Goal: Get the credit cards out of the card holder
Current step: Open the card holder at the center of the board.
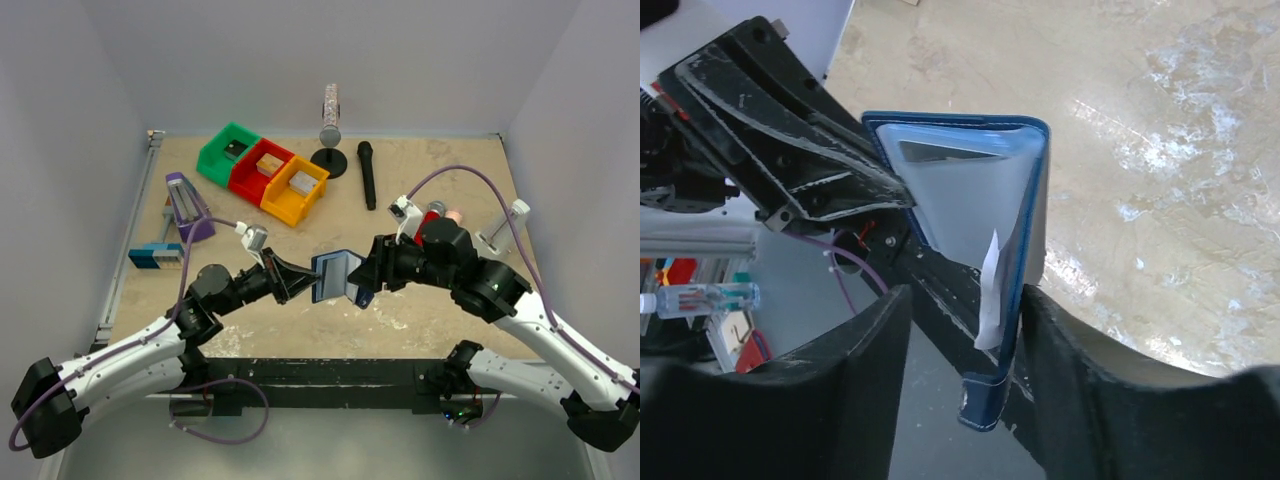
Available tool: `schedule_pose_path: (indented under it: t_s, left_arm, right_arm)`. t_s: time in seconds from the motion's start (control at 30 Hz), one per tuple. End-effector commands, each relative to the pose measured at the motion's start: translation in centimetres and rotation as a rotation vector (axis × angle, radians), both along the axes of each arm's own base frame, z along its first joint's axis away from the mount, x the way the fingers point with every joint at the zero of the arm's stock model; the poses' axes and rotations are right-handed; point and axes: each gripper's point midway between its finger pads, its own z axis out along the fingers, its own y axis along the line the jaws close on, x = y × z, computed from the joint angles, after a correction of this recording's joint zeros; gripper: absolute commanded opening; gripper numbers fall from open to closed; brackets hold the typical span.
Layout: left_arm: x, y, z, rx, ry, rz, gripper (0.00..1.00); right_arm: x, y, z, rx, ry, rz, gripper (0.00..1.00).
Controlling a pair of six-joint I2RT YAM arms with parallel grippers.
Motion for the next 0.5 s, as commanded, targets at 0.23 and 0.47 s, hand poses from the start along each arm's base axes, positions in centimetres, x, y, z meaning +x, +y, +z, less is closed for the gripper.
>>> schedule_pose_path:
  t_s: [0.23, 0.47]
  left_arm:
    - [0.2, -0.7, 4.4, 0.037, 0.002, -0.016, 0.0]
    - [1.3, -0.4, 5.0, 0.126, 0.051, 0.052, 0.0]
  right_arm:
    - [0.3, 1.0, 1.7, 0.048, -0.047, 0.041, 0.68]
    - [0.9, 1.6, 2.1, 0.059, -0.048, 0.035, 0.75]
